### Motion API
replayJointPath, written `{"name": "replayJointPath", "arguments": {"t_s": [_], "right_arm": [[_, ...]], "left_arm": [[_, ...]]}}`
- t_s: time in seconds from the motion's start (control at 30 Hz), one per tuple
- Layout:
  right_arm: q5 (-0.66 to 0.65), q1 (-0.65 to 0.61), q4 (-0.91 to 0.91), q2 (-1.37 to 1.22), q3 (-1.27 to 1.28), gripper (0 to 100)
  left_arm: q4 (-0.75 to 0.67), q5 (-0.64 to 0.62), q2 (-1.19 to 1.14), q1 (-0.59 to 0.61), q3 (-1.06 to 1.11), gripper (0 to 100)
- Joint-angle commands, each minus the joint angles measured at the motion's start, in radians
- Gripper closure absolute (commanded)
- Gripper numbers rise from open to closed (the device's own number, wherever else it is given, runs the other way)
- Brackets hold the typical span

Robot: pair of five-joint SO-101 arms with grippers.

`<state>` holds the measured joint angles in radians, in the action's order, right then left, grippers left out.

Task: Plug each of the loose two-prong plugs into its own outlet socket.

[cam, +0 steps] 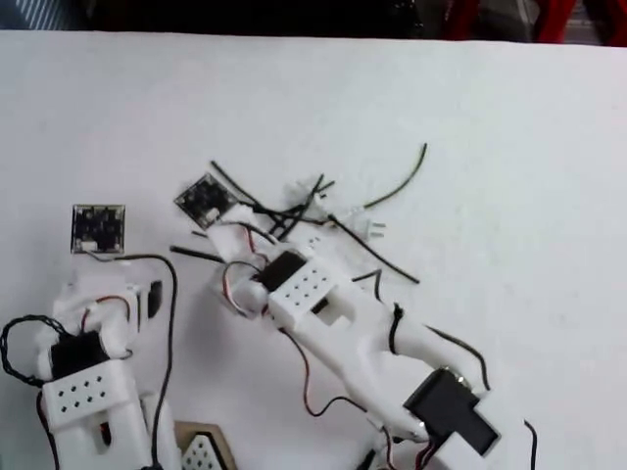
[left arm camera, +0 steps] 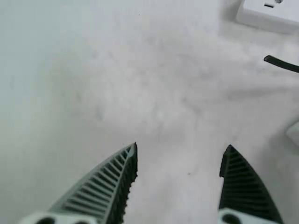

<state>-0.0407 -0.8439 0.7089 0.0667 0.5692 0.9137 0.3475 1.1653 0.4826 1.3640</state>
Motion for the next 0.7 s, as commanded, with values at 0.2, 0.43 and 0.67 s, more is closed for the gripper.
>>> {"name": "replayJointPath", "arguments": {"t_s": [0.2,0.43,0.67], "right_arm": [[0.005,0.012,0.099,0.018,-0.094,98.1],[0.002,0.008,0.093,-0.033,-0.097,98.1],[0.005,0.010,0.200,-0.119,-0.216,98.1]], "left_arm": [[-0.020,-0.008,0.019,0.007,-0.005,72],[-0.020,-0.008,0.019,0.007,-0.005,72],[-0.020,-0.008,0.019,0.007,-0.005,72]]}}
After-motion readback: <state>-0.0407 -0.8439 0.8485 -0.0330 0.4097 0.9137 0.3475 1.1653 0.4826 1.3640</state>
